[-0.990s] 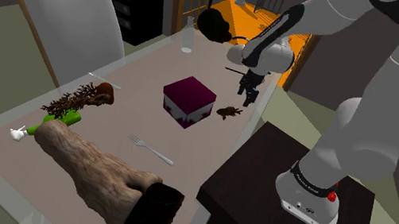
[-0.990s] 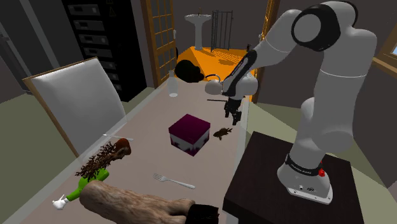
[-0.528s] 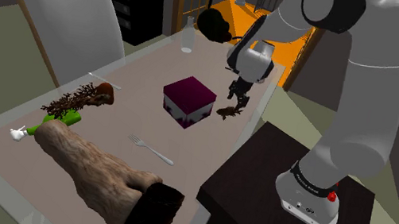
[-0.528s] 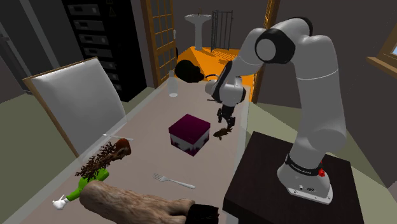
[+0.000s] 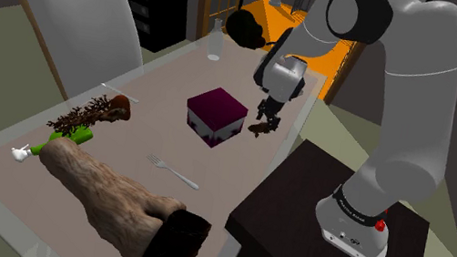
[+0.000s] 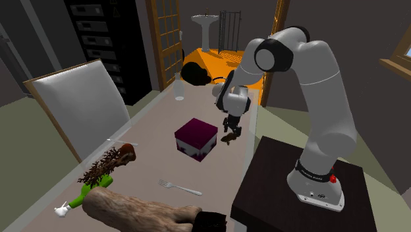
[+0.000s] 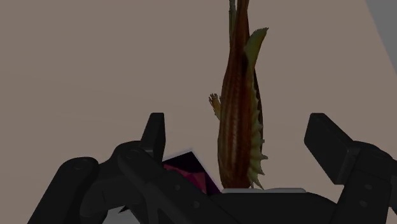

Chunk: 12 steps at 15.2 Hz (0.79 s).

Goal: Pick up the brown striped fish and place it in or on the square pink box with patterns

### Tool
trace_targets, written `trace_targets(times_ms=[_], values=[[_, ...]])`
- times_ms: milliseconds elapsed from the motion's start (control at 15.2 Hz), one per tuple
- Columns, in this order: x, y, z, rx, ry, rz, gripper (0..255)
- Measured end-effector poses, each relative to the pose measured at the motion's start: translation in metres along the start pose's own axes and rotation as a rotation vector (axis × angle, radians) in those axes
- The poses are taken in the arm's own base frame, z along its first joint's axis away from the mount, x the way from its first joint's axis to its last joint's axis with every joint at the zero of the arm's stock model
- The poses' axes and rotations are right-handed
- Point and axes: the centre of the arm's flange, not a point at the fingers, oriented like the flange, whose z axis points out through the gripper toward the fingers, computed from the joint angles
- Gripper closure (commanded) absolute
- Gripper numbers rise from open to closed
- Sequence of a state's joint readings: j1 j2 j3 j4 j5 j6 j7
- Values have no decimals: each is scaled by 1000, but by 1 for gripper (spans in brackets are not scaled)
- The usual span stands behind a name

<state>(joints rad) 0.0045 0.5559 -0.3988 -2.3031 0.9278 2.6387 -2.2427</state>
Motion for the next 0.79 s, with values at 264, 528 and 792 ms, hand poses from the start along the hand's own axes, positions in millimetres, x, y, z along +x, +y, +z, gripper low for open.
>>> trace_targets(times_ms=[264, 528, 792], values=[[0, 0, 3, 0, 0, 0, 0], [0, 0, 3, 0, 0, 0, 255], [0, 0, 3, -1, 0, 0, 255]])
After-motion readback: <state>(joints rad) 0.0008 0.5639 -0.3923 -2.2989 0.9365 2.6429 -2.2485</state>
